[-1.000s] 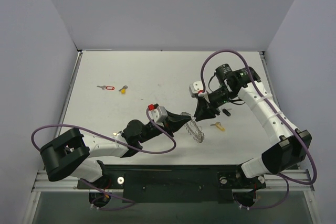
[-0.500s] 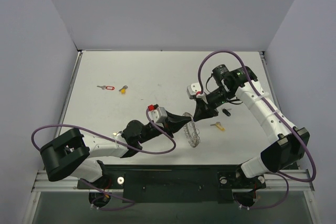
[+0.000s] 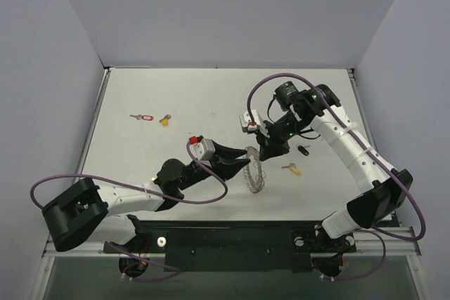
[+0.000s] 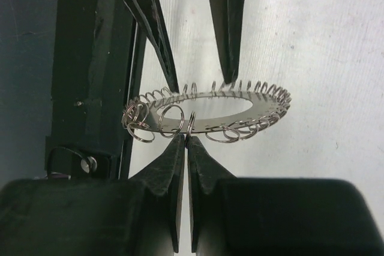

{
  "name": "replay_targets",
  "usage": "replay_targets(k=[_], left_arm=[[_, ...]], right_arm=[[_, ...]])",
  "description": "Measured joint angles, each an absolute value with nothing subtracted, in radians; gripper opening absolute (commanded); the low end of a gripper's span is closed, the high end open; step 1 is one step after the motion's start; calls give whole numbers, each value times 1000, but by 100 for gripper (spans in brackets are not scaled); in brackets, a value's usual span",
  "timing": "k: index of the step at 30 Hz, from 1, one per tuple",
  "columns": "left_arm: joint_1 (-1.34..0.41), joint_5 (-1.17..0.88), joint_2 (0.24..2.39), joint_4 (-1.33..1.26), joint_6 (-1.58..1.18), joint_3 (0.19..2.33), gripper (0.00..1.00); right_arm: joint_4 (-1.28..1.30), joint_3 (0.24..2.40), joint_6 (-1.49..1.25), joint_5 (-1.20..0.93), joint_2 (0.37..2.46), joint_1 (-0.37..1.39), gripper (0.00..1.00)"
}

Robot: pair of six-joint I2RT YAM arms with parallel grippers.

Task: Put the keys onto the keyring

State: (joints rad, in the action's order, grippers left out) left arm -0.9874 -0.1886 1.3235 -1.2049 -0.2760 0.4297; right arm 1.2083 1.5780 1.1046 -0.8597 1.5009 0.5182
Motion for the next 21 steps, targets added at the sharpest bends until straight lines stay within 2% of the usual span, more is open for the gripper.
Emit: replay_targets(k=[9,13,21], left_arm=[[-983,-205,1148,-912,-169,435,48],[-1023,-190,1171,-806,-83,484,47],[-1092,-104,1299,-809,41,549,39]], right_arm=[[1276,1657,974,-668,1550,565,0],[1296,1724,949,-604,1601,586,0],[1295,1761,938,-554,1644,600,0]])
